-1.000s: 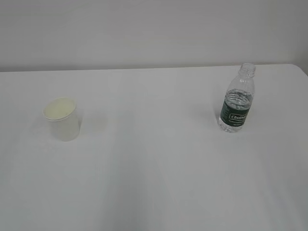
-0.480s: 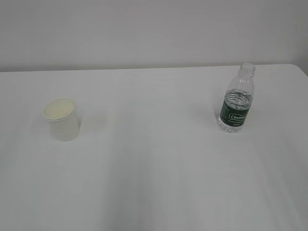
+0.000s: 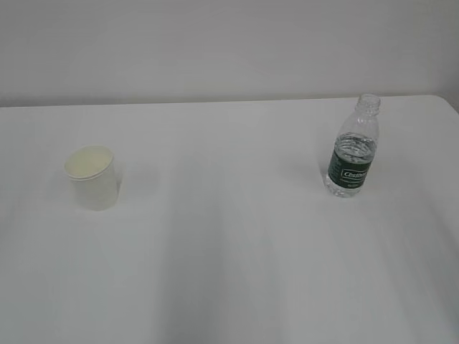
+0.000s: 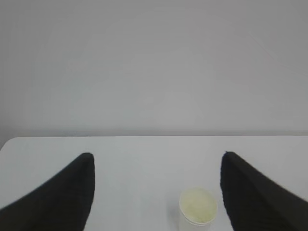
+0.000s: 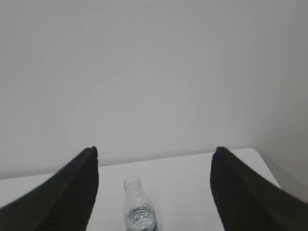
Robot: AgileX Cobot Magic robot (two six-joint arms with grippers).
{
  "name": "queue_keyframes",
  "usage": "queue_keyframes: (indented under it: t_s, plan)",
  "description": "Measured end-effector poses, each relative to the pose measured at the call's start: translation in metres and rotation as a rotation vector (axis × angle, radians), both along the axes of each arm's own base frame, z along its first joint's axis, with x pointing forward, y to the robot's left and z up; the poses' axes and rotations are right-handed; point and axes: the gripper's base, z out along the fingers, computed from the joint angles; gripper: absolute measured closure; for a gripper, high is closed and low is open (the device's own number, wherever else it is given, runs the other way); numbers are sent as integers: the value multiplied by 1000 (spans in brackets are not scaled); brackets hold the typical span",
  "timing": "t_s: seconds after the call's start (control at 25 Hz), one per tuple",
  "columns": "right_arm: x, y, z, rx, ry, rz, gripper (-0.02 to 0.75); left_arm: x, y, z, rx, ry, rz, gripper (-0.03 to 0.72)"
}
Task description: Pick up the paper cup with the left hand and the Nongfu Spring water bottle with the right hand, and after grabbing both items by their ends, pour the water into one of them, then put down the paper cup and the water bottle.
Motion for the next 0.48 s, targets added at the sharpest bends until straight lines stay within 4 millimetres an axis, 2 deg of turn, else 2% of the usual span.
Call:
queue_keyframes:
  t_s: [0.28, 0.48]
  plan:
    - [27, -2, 1, 8, -27, -20, 186, 23, 2, -8, -7, -74, 20, 127]
    - [33, -3, 3, 5, -75, -32, 186, 30, 3, -30, -9, -132, 38, 136]
